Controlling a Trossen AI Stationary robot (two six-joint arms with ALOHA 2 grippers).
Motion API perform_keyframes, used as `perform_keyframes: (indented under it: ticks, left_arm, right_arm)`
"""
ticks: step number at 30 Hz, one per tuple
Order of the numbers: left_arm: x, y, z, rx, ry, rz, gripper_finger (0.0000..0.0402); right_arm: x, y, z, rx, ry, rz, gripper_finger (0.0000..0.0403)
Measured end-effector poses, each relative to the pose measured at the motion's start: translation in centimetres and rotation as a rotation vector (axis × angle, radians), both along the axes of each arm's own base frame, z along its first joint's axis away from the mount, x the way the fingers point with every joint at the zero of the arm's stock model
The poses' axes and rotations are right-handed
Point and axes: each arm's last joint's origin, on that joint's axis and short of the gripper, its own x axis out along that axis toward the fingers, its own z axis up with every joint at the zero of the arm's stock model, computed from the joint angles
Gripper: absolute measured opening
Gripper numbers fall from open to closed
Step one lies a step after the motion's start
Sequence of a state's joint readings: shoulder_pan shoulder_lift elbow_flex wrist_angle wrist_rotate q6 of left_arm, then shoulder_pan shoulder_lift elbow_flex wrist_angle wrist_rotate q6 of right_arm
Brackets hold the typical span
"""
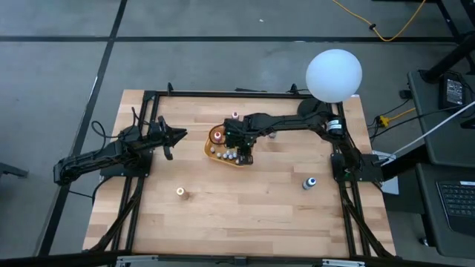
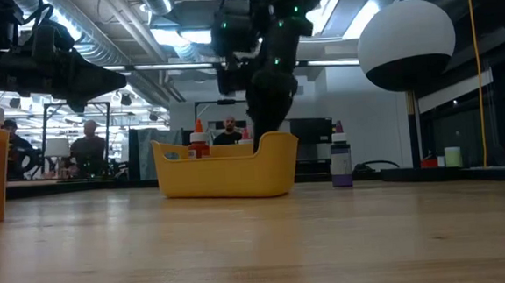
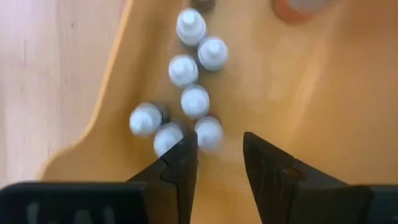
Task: Pick & Place food coloring
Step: Put the large yellow food coloring bottle into the yellow bin
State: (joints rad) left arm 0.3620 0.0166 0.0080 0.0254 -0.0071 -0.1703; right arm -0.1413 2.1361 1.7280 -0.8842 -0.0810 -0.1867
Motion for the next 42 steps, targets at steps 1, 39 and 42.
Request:
perform_keyframes:
  ticks: [1, 39, 42]
  left_arm:
    - [0.0, 0.0, 0.0, 0.000, 0.000, 0.000, 0.0057]
    - [0.0, 0.1, 0.0, 0.000, -0.001, 0.027, 0.0060]
    - [0.0, 0.1, 0.0, 0.000, -0.001, 0.027, 0.0058]
  right_arm:
    - [-0.1, 0.0, 0.5, -0.002, -0.004, 0.000, 0.0131]
    - [-24.9, 3.5, 9.9, 0.033, -1.168, -0.068, 0.0131]
    - [-27.6, 3.8, 8.1, 0.039, -1.294, -0.080, 0.0126]
